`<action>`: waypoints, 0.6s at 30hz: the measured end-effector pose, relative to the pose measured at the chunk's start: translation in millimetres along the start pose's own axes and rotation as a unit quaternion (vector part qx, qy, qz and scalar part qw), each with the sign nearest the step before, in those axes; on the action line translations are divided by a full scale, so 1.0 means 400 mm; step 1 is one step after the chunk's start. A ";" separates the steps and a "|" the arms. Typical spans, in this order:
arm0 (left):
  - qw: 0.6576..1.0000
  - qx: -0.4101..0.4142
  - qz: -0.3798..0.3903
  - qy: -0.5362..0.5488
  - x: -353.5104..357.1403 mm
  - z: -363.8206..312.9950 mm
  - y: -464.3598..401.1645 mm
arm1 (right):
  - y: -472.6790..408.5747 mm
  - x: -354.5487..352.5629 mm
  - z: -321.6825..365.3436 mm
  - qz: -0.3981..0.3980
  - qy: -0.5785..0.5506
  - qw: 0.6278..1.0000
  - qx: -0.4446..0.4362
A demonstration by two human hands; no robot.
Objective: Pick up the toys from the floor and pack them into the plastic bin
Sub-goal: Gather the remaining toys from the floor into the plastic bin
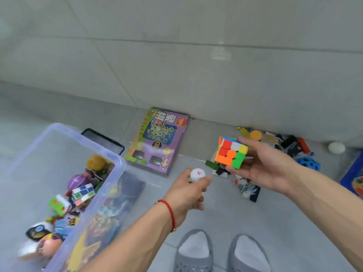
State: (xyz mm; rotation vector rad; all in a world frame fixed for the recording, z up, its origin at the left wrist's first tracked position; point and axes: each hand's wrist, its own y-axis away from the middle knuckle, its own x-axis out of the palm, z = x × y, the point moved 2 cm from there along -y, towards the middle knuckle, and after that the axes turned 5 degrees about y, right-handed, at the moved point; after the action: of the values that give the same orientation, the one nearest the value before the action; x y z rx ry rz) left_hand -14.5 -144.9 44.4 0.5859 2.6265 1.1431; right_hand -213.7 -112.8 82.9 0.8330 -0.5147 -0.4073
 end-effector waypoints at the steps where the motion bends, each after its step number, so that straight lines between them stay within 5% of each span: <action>1: 0.999 0.000 0.005 0.042 -0.027 -0.011 0.069 | 0.043 0.026 0.024 0.031 0.043 0.999 -0.007; 8: 0.980 0.086 -0.062 0.170 -0.346 -0.081 0.425 | 0.346 0.335 0.112 0.155 0.327 0.931 -0.037; 18: 0.916 0.078 -0.158 0.360 -0.627 -0.057 0.592 | 0.470 0.721 -0.041 0.149 0.314 0.935 -0.069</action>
State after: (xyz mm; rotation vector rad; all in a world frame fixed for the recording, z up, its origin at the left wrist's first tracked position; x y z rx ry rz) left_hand 266.7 -123.8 244.3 -0.3210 3.2638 1.2106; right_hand 53.9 -141.6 298.0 0.6862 -0.0097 0.1109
